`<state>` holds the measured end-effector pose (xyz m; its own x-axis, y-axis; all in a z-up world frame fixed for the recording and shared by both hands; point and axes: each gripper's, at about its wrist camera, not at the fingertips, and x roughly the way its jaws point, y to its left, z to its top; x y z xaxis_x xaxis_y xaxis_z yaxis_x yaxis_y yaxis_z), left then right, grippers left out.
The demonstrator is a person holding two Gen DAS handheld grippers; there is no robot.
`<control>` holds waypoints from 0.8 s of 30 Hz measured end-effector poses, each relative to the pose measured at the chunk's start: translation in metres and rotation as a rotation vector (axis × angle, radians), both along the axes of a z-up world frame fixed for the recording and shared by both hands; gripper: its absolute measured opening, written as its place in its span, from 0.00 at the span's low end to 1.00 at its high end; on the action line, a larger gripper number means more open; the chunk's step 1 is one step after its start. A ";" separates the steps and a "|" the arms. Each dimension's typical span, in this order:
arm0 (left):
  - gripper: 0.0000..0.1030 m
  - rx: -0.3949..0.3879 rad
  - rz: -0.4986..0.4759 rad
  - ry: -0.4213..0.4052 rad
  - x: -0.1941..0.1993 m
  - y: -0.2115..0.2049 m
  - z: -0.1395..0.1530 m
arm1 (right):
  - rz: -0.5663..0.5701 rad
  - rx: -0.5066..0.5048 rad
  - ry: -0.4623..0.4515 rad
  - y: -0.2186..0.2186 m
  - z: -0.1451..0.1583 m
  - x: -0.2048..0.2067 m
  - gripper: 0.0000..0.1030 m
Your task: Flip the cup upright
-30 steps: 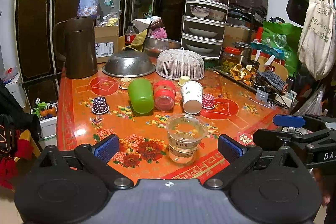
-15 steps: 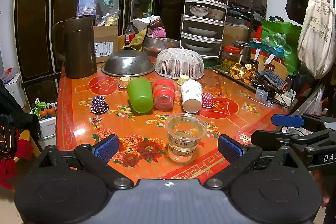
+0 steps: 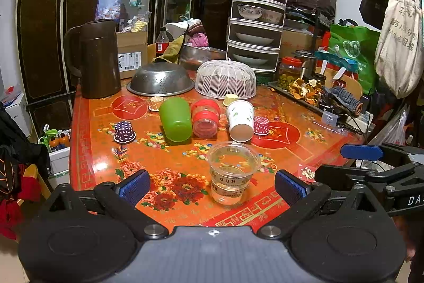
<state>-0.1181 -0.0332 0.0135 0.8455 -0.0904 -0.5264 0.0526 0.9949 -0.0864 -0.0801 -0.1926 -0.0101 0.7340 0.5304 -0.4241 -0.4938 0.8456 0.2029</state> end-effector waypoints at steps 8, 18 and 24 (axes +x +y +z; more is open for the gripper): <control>0.98 -0.001 -0.001 0.004 0.001 -0.001 -0.003 | 0.000 0.000 0.003 0.000 0.000 0.001 0.99; 0.98 -0.002 -0.001 0.006 0.001 -0.001 -0.003 | -0.001 -0.001 0.003 0.000 -0.001 0.001 0.99; 0.98 0.013 0.007 -0.004 0.002 -0.001 -0.004 | 0.001 0.000 0.005 0.000 -0.001 0.001 0.99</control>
<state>-0.1166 -0.0346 0.0093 0.8483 -0.0778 -0.5238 0.0463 0.9963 -0.0730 -0.0789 -0.1925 -0.0115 0.7316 0.5309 -0.4277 -0.4933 0.8452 0.2056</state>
